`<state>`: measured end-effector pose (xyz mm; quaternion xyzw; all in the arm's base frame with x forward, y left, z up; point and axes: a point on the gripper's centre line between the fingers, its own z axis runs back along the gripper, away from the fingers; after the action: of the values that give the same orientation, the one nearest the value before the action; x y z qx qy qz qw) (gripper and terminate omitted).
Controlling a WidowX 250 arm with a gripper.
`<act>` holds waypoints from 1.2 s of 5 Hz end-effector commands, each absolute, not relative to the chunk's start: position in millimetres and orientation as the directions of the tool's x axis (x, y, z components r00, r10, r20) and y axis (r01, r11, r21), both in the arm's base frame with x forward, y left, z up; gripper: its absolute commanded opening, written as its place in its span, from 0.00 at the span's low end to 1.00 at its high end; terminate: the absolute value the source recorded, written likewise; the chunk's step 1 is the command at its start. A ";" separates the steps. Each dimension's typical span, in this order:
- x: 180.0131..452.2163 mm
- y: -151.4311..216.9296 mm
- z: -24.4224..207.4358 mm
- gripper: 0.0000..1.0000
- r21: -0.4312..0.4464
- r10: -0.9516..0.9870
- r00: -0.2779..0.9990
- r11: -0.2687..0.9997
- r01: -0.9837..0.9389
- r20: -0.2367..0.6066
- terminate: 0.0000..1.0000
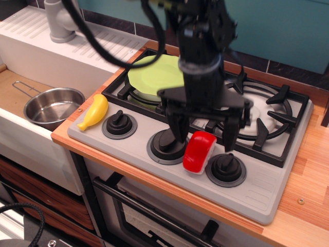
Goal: End effector reaching salmon
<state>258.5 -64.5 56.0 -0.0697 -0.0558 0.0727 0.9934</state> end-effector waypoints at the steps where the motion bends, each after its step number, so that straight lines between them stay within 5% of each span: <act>1: 265.9 -56.0 57.8 1.00 -0.153 0.127 0.981 0.983 -0.104 0.146 0.00; 3: 259.4 -55.3 61.6 1.00 -0.141 0.130 0.981 0.984 -0.110 0.146 0.00; 6: 259.8 -53.4 34.2 1.00 -0.136 0.113 0.963 0.987 -0.081 0.244 0.00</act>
<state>255.6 -54.2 30.5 -0.0622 -0.1205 0.0496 0.9895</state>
